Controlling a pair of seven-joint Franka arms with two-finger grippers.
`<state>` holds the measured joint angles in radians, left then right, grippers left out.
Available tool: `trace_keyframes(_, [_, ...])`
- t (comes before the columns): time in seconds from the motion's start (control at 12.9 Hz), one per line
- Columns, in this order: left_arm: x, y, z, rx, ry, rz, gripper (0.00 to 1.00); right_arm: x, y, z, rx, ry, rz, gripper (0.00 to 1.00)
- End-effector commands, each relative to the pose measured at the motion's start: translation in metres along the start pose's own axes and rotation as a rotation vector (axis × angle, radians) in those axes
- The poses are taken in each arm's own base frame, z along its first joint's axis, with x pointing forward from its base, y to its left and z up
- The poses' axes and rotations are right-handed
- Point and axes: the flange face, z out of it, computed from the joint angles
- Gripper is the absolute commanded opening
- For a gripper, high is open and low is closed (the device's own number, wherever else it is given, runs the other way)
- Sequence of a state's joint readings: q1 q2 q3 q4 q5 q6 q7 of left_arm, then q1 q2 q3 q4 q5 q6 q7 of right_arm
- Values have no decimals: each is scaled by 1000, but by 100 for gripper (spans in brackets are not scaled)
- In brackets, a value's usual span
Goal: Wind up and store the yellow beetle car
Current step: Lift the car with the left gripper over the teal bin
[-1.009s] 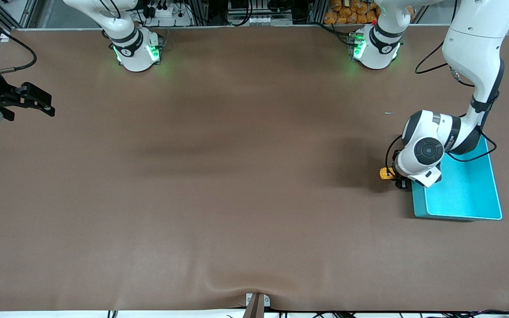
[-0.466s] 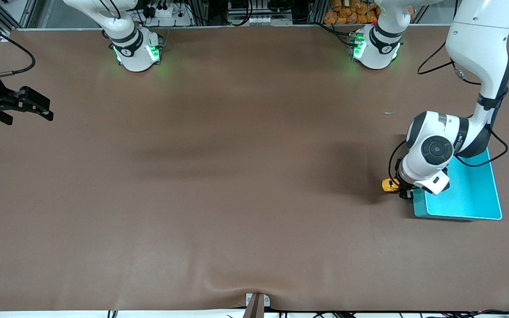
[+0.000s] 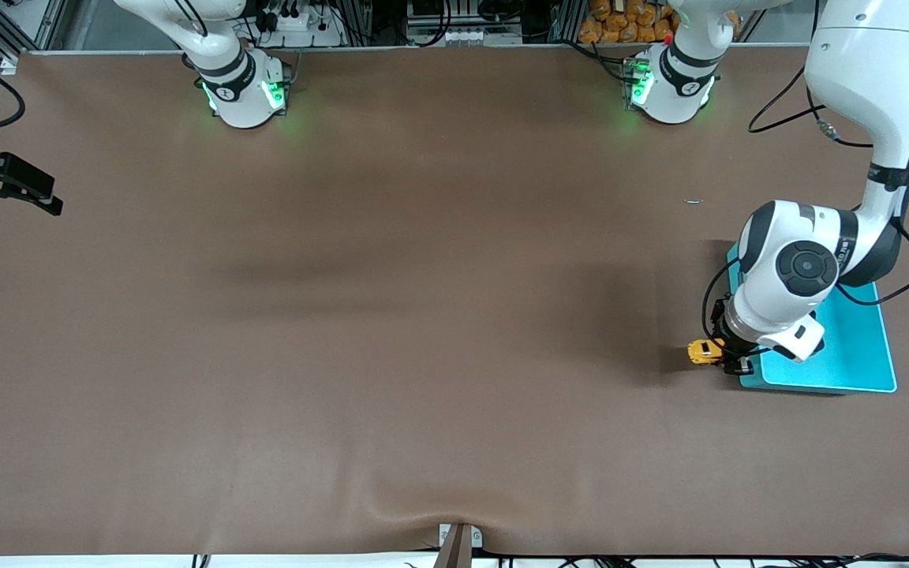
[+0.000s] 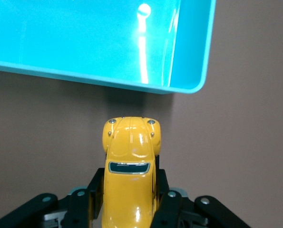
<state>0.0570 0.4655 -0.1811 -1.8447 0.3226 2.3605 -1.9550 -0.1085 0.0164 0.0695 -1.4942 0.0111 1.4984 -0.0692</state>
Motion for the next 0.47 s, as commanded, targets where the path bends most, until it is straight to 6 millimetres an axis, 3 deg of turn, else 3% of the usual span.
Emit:
trace_keyframes(0.0, [8,5,-26,35,16,50,0,-7,-6,1,39,-26,-7,100])
trace_keyframes(0.39, [45,0,-66,77,22,245,0,-20,-19,13,49,-54,-28,100])
